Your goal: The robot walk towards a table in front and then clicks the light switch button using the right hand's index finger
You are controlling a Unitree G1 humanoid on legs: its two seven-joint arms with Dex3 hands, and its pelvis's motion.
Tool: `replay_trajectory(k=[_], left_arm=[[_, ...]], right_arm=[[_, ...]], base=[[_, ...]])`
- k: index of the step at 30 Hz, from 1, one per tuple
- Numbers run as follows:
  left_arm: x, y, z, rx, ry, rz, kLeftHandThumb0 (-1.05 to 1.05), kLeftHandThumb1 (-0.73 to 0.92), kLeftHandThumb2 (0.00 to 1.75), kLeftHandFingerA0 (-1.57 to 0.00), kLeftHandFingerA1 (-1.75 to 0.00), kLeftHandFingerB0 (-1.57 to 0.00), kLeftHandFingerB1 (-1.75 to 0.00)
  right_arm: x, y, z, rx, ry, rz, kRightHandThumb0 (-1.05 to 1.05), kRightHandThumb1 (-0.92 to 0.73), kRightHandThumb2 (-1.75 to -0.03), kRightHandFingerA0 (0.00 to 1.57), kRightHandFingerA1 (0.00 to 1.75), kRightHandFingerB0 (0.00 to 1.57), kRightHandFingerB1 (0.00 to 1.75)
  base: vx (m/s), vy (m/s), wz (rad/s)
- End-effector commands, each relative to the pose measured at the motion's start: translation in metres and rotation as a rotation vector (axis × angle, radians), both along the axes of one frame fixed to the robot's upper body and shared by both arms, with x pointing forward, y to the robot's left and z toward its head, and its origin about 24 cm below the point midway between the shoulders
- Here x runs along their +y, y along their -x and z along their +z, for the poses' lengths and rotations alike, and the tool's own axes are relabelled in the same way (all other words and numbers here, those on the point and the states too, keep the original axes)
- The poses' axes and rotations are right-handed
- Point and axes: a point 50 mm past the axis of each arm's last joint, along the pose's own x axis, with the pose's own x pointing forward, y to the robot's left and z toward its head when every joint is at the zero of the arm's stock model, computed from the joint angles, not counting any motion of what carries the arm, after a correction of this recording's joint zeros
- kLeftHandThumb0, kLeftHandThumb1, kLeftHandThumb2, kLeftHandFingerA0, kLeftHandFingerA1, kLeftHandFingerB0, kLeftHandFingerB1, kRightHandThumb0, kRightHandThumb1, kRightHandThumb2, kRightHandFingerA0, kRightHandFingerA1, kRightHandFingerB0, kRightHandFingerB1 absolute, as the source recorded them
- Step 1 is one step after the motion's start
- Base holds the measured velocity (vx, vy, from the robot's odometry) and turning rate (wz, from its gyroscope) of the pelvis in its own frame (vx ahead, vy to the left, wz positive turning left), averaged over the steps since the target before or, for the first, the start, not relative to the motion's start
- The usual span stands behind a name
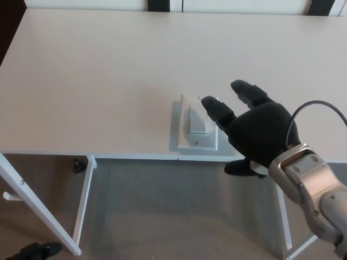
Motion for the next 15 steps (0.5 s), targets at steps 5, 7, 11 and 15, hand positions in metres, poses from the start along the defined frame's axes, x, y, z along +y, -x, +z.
replay_trajectory(k=[5, 7, 11, 15], left_arm=[[0.007, 0.001, 0.001, 0.042, -0.039, 0.001, -0.27, 0.65, 0.59, -0.50, -0.55, -0.35, -0.42], [0.007, 0.001, 0.002, 0.044, -0.039, -0.001, -0.26, 0.66, 0.59, -0.50, -0.55, -0.35, -0.42], [0.007, 0.000, 0.002, 0.037, -0.039, 0.005, -0.24, 0.65, 0.59, -0.51, -0.57, -0.35, -0.43], [0.007, -0.001, 0.002, 0.043, -0.044, 0.007, -0.24, 0.65, 0.59, -0.51, -0.55, -0.35, -0.42]], right_arm=[[0.002, -0.004, 0.004, -0.083, 0.034, -0.018, -1.00, -0.60, -0.97, 0.00, 0.01, 0.02, 0.04], [0.004, -0.003, 0.002, -0.073, 0.042, -0.024, -0.99, -0.59, -0.96, 0.00, 0.02, 0.02, 0.05], [0.006, -0.004, -0.001, -0.052, 0.044, -0.029, -1.03, -0.61, -0.97, 0.00, 0.02, 0.00, 0.01], [0.007, -0.005, -0.006, -0.019, 0.038, -0.033, -1.03, -0.61, -0.97, 0.00, 0.05, 0.00, 0.00]], base=[[0.00, 0.000, 0.00], [0.00, 0.000, 0.00], [0.00, 0.000, 0.00], [0.00, 0.000, 0.00]])
